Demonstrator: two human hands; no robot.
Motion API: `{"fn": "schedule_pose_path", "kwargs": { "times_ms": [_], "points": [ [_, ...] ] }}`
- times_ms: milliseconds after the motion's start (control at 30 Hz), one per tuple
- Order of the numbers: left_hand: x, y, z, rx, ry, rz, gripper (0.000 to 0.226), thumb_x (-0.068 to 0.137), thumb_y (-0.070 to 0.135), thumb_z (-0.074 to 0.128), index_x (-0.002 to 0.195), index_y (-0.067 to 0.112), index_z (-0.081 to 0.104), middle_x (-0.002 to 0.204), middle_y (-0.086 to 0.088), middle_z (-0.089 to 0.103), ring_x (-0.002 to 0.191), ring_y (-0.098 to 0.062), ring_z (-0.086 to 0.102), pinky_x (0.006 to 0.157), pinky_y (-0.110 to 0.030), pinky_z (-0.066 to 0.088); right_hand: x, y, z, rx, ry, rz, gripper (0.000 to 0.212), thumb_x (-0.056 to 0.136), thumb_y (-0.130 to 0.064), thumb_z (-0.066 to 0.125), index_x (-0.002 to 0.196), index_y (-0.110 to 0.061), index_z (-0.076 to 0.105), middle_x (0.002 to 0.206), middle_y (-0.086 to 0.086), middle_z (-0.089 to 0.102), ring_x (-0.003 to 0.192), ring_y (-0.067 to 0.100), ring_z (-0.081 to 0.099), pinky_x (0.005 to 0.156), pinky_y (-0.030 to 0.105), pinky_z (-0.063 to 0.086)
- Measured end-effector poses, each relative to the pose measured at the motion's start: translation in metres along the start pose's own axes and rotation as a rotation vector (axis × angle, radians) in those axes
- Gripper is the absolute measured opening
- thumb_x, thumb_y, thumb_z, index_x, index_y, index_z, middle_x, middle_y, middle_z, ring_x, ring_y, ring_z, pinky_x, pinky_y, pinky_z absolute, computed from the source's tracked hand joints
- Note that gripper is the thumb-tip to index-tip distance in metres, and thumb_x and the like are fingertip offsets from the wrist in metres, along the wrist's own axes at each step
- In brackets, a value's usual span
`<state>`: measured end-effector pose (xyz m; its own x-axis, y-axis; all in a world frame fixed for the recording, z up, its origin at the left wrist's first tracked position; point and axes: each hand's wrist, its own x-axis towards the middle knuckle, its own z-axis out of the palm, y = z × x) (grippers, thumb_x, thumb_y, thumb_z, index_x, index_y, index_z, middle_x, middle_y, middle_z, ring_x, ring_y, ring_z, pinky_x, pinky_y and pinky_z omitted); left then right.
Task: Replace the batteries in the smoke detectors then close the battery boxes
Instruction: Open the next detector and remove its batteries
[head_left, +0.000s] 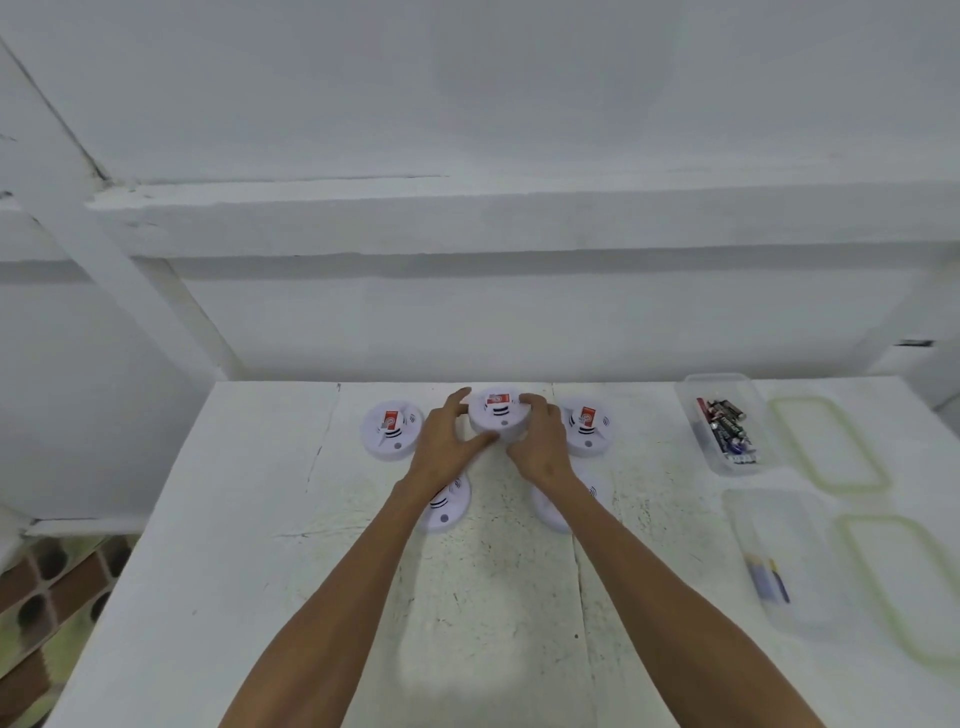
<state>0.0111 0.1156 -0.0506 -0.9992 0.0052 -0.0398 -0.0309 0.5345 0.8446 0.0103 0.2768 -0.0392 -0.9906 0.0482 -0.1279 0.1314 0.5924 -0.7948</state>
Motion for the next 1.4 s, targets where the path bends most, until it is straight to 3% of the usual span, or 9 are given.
{"fn": "schedule_pose_path", "kwargs": {
  "times_ms": [167,333,567,800,900,1000,1067,1200,1400],
  "points": [
    [0.001,0.008,0.001,-0.079,0.017,0.050,0.070,0.087,0.058,0.071,0.144,0.024,0.050,0.133,0.007,0.058,0.120,-0.010,0.055,0.096,-0.023,0.042,-0.005,0.010,-0.013,0.030,0.182,-0.166,0.048,0.086,-0.012,0.069,0.129,-0.019,0.050,0.127,0.006,0.047,0.103,0.021,0.060,0.080,0.024,0.049],
    [-0.005,0.032,0.011,-0.206,0.009,0.087,0.033,0.103,0.041,0.055,0.136,0.036,0.053,0.130,0.002,0.057,0.114,0.002,0.054,0.104,-0.031,0.048,-0.017,0.022,-0.033,0.130,0.295,-0.214,0.036,0.093,-0.036,0.065,0.124,-0.019,0.057,0.119,-0.005,0.054,0.104,0.012,0.056,0.087,0.023,0.048],
    [-0.029,0.048,0.045,-0.318,-0.213,0.178,0.070,0.084,0.017,0.061,0.149,0.035,0.043,0.144,0.005,0.052,0.128,0.000,0.052,0.102,-0.029,0.052,-0.066,0.042,-0.064,0.236,0.324,-0.143,0.043,0.094,-0.043,0.063,0.131,-0.024,0.052,0.103,-0.012,0.065,0.088,-0.002,0.062,0.070,0.005,0.047],
    [-0.072,0.061,0.115,-0.332,-0.368,0.264,0.090,0.075,0.010,0.090,0.139,0.042,0.035,0.136,0.039,0.048,0.130,0.011,0.047,0.104,-0.013,0.043,-0.125,0.085,-0.090,0.429,0.330,0.071,0.041,0.092,-0.041,0.066,0.126,-0.021,0.053,0.079,0.006,0.071,0.068,0.012,0.069,0.055,0.026,0.054],
    [-0.085,0.063,0.135,-0.336,-0.335,0.277,0.080,0.069,0.024,0.094,0.129,0.041,0.044,0.123,0.036,0.058,0.118,0.006,0.057,0.092,-0.014,0.050,-0.141,0.097,-0.100,0.468,0.348,0.118,0.036,0.094,-0.035,0.065,0.123,-0.020,0.053,0.065,0.005,0.067,0.057,0.014,0.065,0.051,0.021,0.049],
    [-0.091,0.061,0.154,-0.306,-0.349,0.304,0.077,0.070,0.041,0.092,0.133,0.023,0.052,0.126,0.011,0.062,0.120,-0.014,0.061,0.099,-0.035,0.053,-0.154,0.113,-0.106,0.408,0.352,0.151,0.029,0.096,-0.038,0.061,0.118,-0.022,0.053,0.054,-0.004,0.059,0.053,0.012,0.061,0.054,0.025,0.047],
    [-0.097,0.059,0.166,-0.265,-0.355,0.313,0.082,0.071,0.044,0.092,0.136,0.015,0.052,0.129,0.002,0.061,0.123,-0.017,0.059,0.103,-0.039,0.051,-0.161,0.125,-0.108,0.288,0.379,0.165,0.026,0.097,-0.040,0.059,0.117,-0.025,0.054,0.059,-0.011,0.057,0.056,0.004,0.056,0.057,0.020,0.044],
    [-0.118,0.055,0.173,-0.162,-0.255,0.355,0.084,0.069,0.052,0.085,0.133,0.010,0.051,0.127,0.001,0.055,0.119,-0.007,0.051,0.105,-0.013,0.037,-0.166,0.136,-0.108,0.013,0.447,0.131,0.034,0.095,-0.033,0.062,0.123,-0.015,0.061,0.112,-0.004,0.060,0.098,0.006,0.054,0.079,0.010,0.038],
    [-0.126,0.045,0.177,-0.087,-0.316,0.320,0.093,0.068,0.059,0.079,0.139,0.008,0.049,0.135,-0.001,0.051,0.123,-0.008,0.048,0.102,-0.006,0.036,-0.174,0.144,-0.098,-0.054,0.400,0.148,0.065,0.083,-0.046,0.072,0.137,-0.019,0.049,0.133,-0.003,0.043,0.114,0.008,0.045,0.091,0.017,0.040]
  ]
}}
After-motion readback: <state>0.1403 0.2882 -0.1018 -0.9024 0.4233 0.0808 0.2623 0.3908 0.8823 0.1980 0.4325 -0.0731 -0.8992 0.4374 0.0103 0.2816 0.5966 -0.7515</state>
